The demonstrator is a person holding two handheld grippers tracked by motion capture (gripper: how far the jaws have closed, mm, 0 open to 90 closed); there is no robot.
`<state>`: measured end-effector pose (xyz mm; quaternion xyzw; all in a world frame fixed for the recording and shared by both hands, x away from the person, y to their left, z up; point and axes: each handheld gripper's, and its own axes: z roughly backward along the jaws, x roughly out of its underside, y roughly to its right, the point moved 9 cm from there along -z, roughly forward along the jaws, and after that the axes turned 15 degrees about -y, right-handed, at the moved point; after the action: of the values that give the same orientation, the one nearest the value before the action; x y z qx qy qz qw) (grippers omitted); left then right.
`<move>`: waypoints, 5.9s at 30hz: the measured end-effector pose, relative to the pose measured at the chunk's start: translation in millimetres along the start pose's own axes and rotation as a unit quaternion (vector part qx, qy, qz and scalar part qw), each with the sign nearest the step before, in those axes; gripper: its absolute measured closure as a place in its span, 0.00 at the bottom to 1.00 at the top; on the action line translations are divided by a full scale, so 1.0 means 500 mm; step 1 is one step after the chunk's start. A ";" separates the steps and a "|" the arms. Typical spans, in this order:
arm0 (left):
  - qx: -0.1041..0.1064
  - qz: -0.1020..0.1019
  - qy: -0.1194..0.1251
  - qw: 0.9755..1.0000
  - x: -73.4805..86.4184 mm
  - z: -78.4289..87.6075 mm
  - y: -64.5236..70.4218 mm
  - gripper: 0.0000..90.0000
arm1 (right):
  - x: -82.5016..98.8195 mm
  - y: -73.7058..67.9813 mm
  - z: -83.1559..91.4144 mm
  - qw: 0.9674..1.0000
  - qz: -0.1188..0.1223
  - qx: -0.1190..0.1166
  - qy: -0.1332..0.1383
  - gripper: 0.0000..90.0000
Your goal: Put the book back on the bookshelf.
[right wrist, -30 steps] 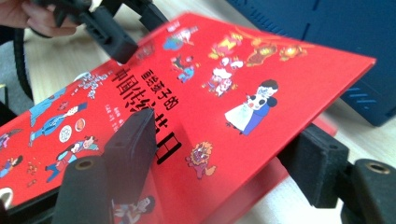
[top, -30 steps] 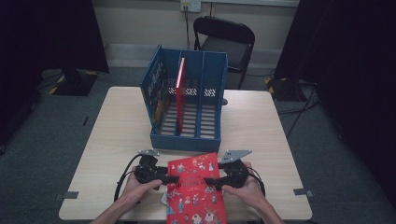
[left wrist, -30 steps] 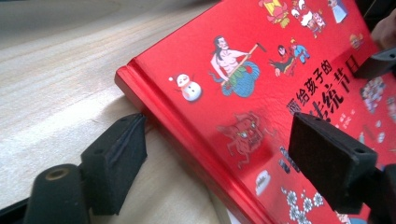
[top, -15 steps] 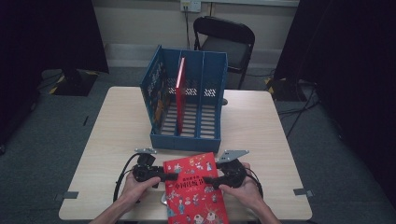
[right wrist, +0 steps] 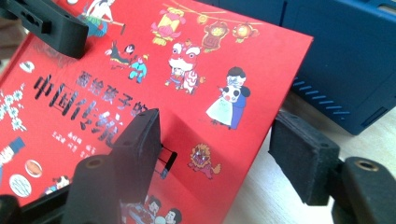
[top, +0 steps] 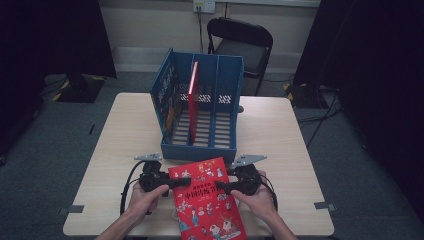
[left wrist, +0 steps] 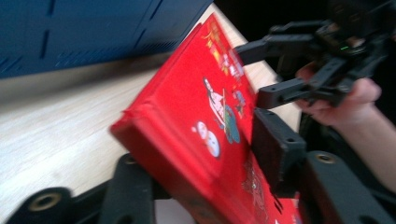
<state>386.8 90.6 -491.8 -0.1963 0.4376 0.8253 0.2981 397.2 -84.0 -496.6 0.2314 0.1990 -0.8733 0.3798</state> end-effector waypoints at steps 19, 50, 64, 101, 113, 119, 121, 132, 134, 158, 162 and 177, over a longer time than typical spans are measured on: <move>0.055 -0.035 0.024 0.998 -0.075 0.009 0.092 0.83 | -0.023 0.004 0.099 0.997 0.006 0.034 0.068 0.45; 0.032 -0.131 0.059 0.989 -0.170 0.060 0.202 0.89 | -0.112 -0.011 0.236 0.984 0.016 0.034 0.177 0.25; 0.012 -0.129 0.091 0.987 -0.203 0.076 0.164 0.89 | -0.088 0.010 0.161 0.990 -0.001 0.026 0.135 0.39; -0.048 -0.199 0.080 0.976 -0.120 0.069 0.168 0.82 | -0.074 -0.008 0.132 0.989 0.013 0.029 0.143 0.33; -0.054 -0.199 0.073 0.976 -0.105 0.071 0.182 0.80 | -0.075 -0.024 0.122 0.990 0.022 0.034 0.137 0.28; -0.056 -0.194 0.066 0.977 -0.100 0.075 0.185 0.79 | -0.078 -0.026 0.119 0.990 0.029 0.032 0.134 0.28; -0.055 -0.191 0.068 0.978 -0.099 0.077 0.186 0.79 | -0.080 -0.027 0.118 0.990 0.031 0.031 0.135 0.28; -0.030 -0.190 0.067 0.979 -0.094 0.079 0.189 0.72 | -0.082 -0.030 0.115 0.990 0.036 0.033 0.136 0.27; -0.021 -0.190 0.069 0.979 -0.096 0.080 0.193 0.69 | -0.081 -0.031 0.116 0.989 0.038 0.034 0.139 0.27; -0.046 -0.192 0.084 0.977 -0.114 0.120 0.206 0.43 | -0.077 -0.032 0.119 0.989 0.039 0.037 0.139 0.28; -0.043 -0.189 0.097 0.976 -0.118 0.133 0.211 0.43 | -0.077 -0.032 0.119 0.989 0.039 0.037 0.138 0.28; -0.041 -0.198 0.139 0.969 -0.132 0.209 0.214 0.42 | -0.077 -0.031 0.118 0.989 0.039 0.039 0.137 0.28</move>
<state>358.3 110.1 -332.0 -0.4043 0.3926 0.7316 0.3837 393.9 -82.8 -424.7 0.3709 0.2058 -0.8251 0.3733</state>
